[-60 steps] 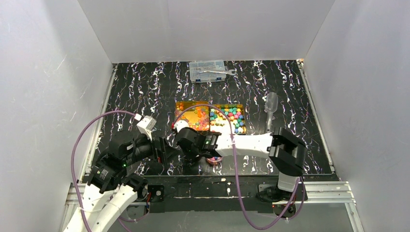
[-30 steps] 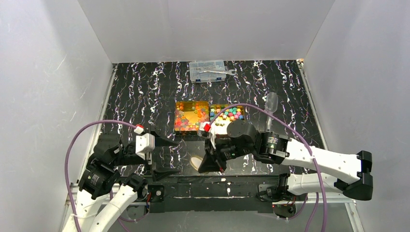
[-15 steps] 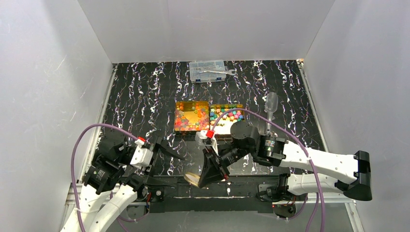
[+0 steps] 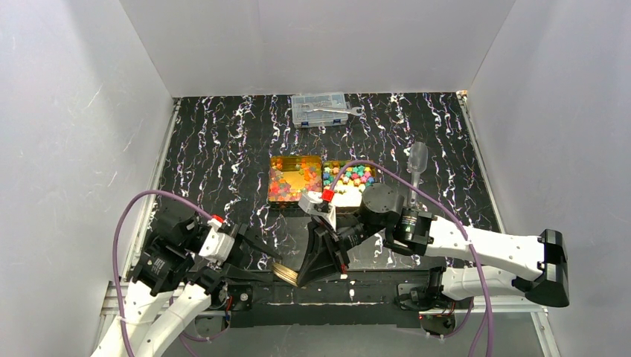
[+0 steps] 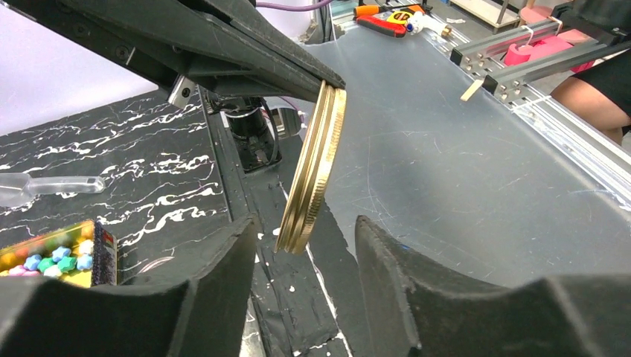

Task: Pack the candies
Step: Pick up the bottle lid at the center of the board.

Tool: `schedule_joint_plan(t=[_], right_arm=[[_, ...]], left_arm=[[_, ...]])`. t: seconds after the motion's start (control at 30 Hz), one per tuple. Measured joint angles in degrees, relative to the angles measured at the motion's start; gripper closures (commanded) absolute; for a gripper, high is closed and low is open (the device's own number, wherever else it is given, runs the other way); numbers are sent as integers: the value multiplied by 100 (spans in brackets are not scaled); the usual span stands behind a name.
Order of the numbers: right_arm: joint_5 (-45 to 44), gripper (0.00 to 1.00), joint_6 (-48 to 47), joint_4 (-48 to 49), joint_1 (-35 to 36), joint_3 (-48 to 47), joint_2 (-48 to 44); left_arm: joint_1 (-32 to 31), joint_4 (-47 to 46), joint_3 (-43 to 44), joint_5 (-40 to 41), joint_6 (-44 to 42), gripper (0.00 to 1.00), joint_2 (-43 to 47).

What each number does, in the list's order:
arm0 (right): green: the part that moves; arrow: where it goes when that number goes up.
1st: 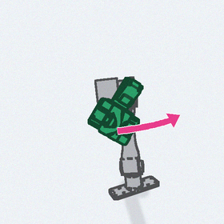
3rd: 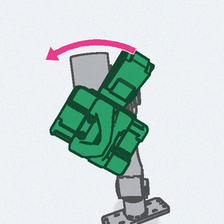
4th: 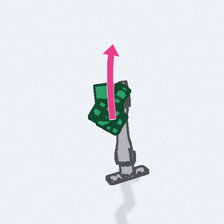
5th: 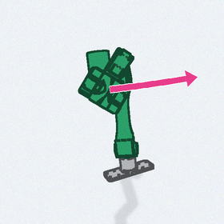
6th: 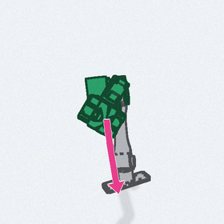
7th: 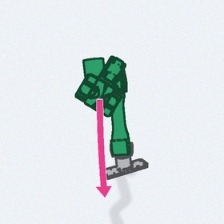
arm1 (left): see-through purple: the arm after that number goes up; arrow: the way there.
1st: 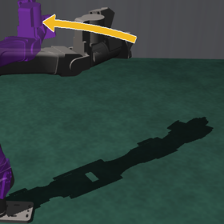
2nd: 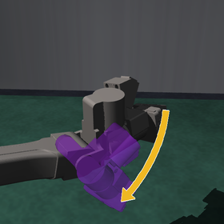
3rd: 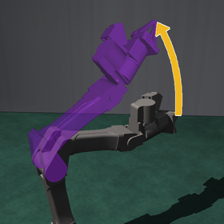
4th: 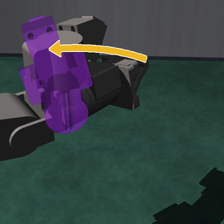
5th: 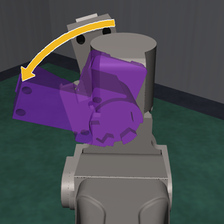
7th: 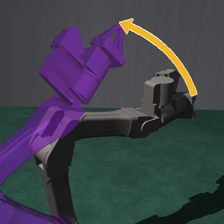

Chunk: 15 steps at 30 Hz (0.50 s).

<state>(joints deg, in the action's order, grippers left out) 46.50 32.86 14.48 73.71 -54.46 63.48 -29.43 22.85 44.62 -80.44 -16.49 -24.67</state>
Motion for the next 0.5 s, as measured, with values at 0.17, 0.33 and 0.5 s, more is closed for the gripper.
schedule_joint_plan(t=[0.17, 0.33, 0.5], right_arm=[[0, 99, 160, 291, 0, 66, 0], [0, 99, 256, 389, 2, 140, 0], [20, 99, 321, 452, -2, 181, -11]], left_arm=[[-4, -11, 0, -44, -46, 71, -94], [-7, -13, 0, -55, -68, 91, -103], [-11, -11, 4, -103, -96, 100, -111]])
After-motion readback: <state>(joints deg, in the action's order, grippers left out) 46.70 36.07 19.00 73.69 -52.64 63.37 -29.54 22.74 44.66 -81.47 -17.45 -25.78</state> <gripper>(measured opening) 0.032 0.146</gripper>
